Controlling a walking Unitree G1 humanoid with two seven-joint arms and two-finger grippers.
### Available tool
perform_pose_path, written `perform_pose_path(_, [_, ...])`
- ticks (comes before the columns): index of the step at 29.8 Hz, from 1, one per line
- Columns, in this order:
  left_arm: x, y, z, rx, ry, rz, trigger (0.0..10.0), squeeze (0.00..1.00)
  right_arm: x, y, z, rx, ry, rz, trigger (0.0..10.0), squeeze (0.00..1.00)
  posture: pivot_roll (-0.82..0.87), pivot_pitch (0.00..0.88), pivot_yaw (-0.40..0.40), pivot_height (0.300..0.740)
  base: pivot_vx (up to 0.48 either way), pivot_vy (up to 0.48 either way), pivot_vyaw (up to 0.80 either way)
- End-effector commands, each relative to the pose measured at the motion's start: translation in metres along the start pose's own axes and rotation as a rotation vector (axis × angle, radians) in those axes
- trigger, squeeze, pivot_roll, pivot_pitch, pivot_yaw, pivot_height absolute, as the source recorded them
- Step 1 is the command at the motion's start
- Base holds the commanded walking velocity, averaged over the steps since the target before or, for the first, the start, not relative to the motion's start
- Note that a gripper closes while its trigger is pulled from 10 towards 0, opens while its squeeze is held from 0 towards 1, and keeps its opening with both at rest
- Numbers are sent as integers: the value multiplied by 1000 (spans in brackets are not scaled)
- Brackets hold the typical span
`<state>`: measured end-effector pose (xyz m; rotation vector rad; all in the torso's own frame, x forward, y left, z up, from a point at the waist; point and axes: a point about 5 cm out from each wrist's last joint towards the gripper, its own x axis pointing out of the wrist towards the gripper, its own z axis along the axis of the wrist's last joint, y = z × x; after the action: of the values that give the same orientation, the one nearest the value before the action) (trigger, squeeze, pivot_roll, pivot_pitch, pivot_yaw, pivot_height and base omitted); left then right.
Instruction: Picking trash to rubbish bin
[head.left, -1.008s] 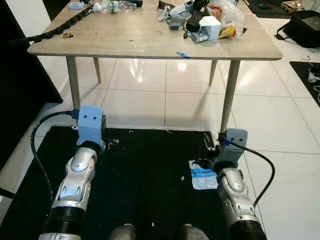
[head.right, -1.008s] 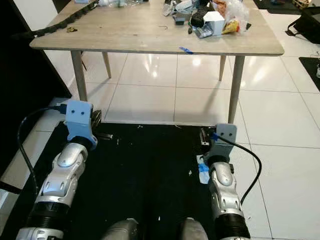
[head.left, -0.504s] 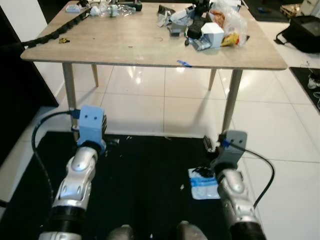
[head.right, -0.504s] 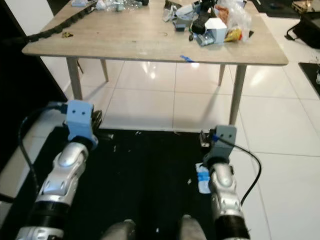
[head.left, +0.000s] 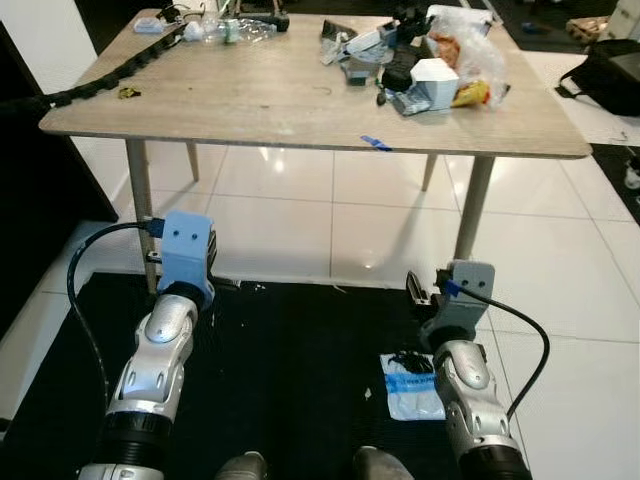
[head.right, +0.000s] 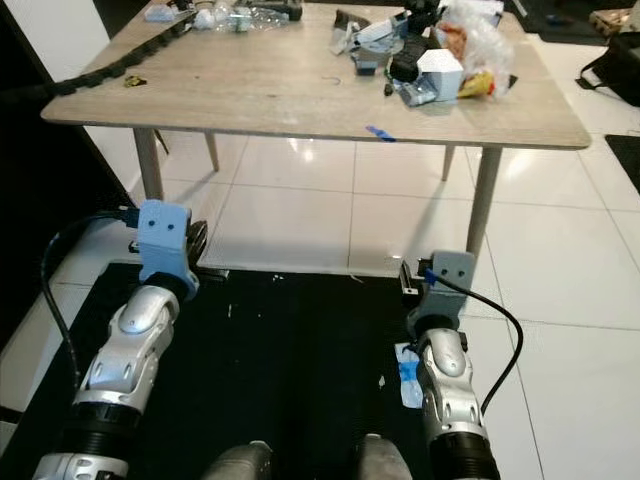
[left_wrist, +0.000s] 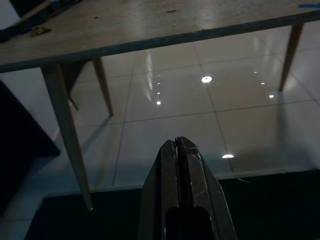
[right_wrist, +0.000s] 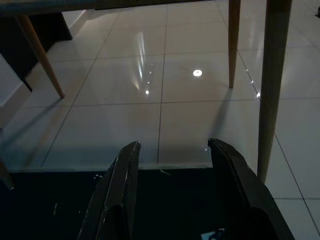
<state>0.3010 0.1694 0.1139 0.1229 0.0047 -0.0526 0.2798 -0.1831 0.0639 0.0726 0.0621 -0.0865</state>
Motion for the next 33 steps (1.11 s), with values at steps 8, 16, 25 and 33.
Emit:
perform_pose_path(8, [-2,0,-2,5,8,-8,10000,0,-1,-5,-4,9,31,-21,10000,0,-1,55,32,740,275,0,-342])
perform_pose_path(16, [-2,0,-3,4,11,-5,10000,0,-2,-5,-3,-6,15,-14,10000,0,-4,63,33,740,277,0,-200])
perform_pose_path(25, [-2,0,-4,2,13,-3,10000,0,-1,-6,1,-46,4,-4,10000,0,-8,68,32,740,276,0,0])
perform_pose_path(33, [-1,0,-4,0,13,-3,10000,0,3,1,15,-60,-67,34,10000,0,-7,68,33,740,277,0,525])
